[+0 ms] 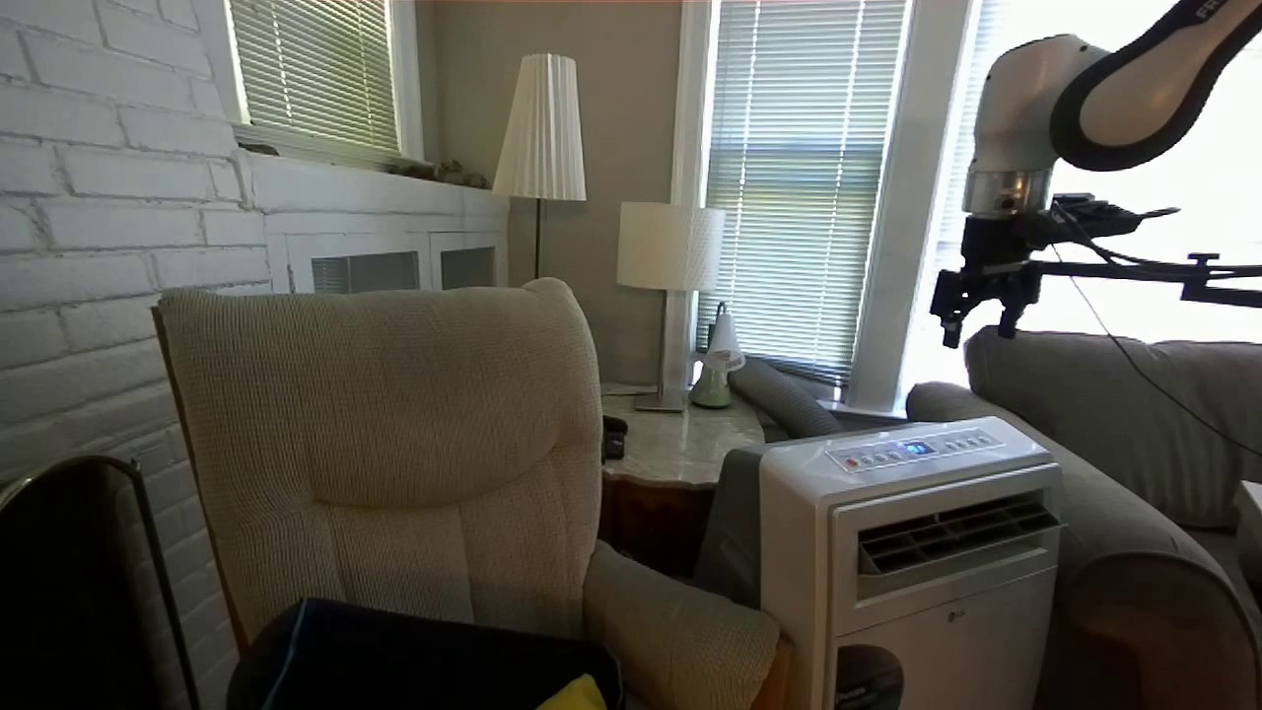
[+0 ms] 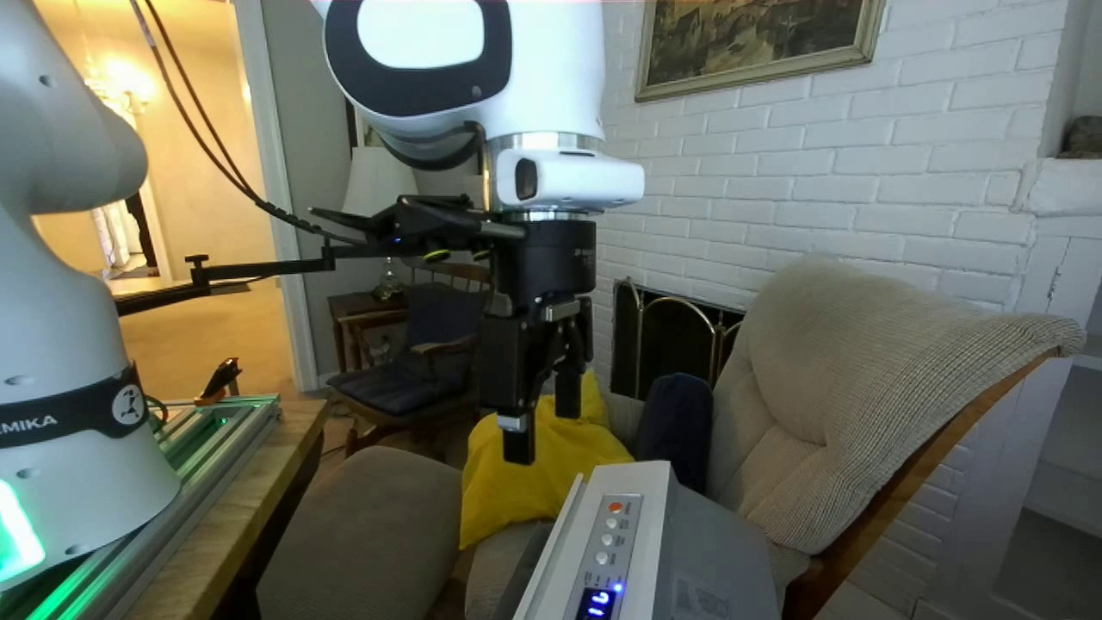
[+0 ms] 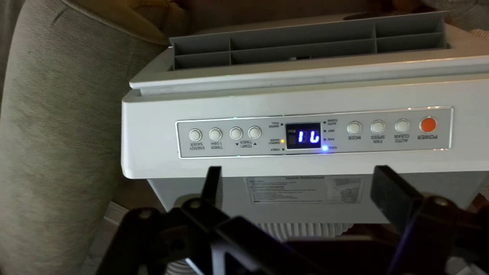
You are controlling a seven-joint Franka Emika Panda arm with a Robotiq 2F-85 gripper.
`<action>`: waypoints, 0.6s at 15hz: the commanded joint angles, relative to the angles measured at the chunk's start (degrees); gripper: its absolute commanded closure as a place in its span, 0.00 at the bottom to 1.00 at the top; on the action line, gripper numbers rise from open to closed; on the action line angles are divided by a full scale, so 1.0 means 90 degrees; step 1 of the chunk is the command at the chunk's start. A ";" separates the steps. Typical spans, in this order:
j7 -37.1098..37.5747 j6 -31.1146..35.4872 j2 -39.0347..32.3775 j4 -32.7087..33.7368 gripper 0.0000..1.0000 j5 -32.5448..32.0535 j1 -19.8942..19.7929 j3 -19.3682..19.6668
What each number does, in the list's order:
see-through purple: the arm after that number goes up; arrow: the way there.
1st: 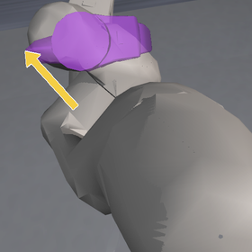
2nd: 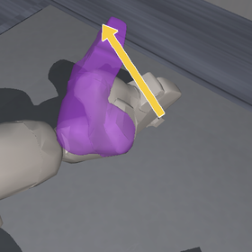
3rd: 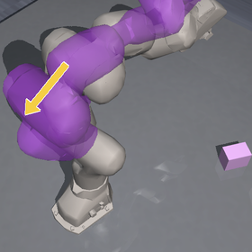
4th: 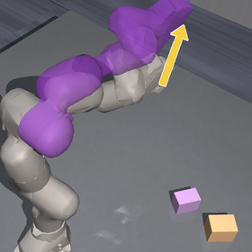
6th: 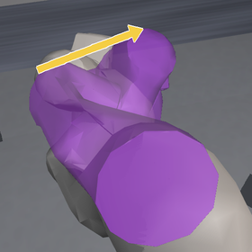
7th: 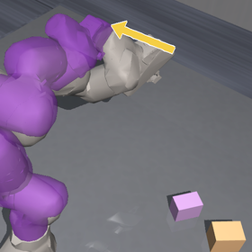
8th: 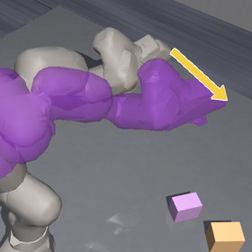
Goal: Turn on the air conditioner, then press some random buttons
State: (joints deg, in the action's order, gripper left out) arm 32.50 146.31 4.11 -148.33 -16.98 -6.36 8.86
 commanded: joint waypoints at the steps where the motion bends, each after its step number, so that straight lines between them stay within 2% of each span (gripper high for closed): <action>1: -0.0547 -0.0267 0.0221 -0.0099 0.00 -0.0154 -0.0338 0.0019; 5: -0.1076 -0.0295 0.0051 -0.0009 0.00 -0.0314 -0.0579 0.0094; 9: -0.0934 -0.0111 -0.0078 0.0053 0.00 -0.0687 -0.0794 0.0180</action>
State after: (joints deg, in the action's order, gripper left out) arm 23.81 144.55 4.04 -148.25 -19.51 -11.95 9.91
